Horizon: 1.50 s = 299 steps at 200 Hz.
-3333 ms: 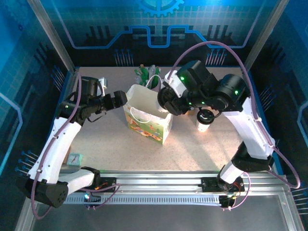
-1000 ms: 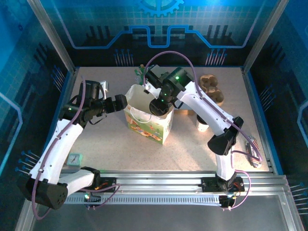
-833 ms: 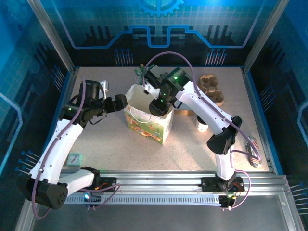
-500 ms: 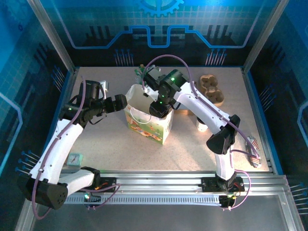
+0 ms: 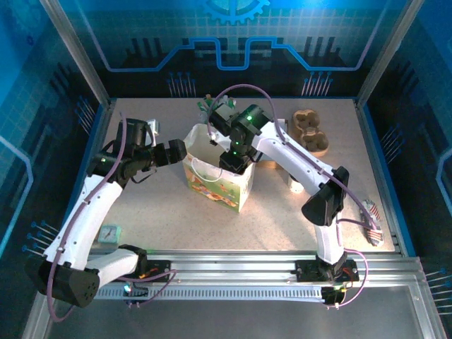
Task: Pack the takeout coffee
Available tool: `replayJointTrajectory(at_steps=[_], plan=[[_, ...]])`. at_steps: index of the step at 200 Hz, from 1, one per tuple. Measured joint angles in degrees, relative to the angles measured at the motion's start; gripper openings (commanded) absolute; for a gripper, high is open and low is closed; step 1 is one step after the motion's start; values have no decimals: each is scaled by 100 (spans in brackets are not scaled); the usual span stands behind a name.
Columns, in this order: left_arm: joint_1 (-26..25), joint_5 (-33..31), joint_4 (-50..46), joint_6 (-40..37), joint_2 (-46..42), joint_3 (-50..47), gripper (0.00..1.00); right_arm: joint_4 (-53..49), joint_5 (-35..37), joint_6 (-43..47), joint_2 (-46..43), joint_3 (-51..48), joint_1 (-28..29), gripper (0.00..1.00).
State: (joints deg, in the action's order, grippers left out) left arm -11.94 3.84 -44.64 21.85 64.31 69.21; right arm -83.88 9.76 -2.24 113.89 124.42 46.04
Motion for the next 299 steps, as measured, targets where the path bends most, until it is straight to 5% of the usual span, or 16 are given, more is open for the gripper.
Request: replayJointTrajectory(at_steps=[299], plan=[[0,-15,2,-136,-31,-92,98,-11,-431,190,461,-273,-85,41]])
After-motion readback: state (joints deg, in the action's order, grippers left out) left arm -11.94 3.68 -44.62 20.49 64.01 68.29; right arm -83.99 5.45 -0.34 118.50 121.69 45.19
